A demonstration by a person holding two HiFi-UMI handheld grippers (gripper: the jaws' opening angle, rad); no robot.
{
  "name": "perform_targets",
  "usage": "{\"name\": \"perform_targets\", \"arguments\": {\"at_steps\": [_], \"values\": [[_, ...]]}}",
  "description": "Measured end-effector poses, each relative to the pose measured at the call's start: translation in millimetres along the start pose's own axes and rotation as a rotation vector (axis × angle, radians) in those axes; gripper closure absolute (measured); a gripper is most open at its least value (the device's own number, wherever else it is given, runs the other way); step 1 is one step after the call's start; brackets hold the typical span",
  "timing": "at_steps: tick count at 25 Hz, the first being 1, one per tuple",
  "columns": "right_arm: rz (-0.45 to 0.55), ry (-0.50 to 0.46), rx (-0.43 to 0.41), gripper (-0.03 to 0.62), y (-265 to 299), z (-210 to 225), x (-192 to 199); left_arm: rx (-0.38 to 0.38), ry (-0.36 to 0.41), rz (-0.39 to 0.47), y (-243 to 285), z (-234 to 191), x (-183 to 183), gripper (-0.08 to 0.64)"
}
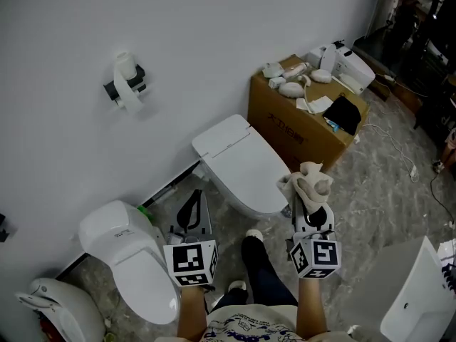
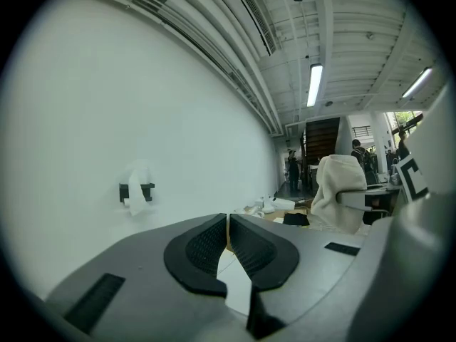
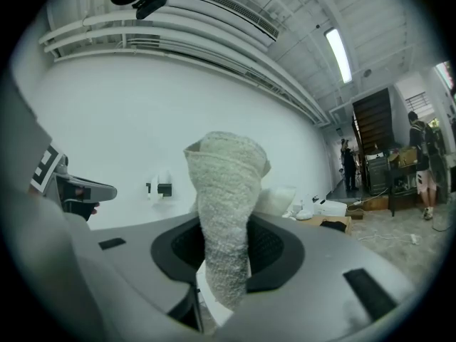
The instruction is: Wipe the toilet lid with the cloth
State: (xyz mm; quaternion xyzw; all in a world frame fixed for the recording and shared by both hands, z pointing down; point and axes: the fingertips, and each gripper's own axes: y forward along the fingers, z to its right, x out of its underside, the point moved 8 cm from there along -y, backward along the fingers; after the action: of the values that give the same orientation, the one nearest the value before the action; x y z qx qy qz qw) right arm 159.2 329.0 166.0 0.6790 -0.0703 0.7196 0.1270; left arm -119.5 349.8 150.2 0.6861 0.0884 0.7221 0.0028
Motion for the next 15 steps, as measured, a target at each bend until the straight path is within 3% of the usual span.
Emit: {"name": "perform_targets", "arguments": {"at_steps": [15], "values": [[-0.013,0.003,-0.101,0.482,206.0,56.2,-15.9,-0.111,-0.01,-0.025,179.3,-24.3,-19.2,0.545]]}}
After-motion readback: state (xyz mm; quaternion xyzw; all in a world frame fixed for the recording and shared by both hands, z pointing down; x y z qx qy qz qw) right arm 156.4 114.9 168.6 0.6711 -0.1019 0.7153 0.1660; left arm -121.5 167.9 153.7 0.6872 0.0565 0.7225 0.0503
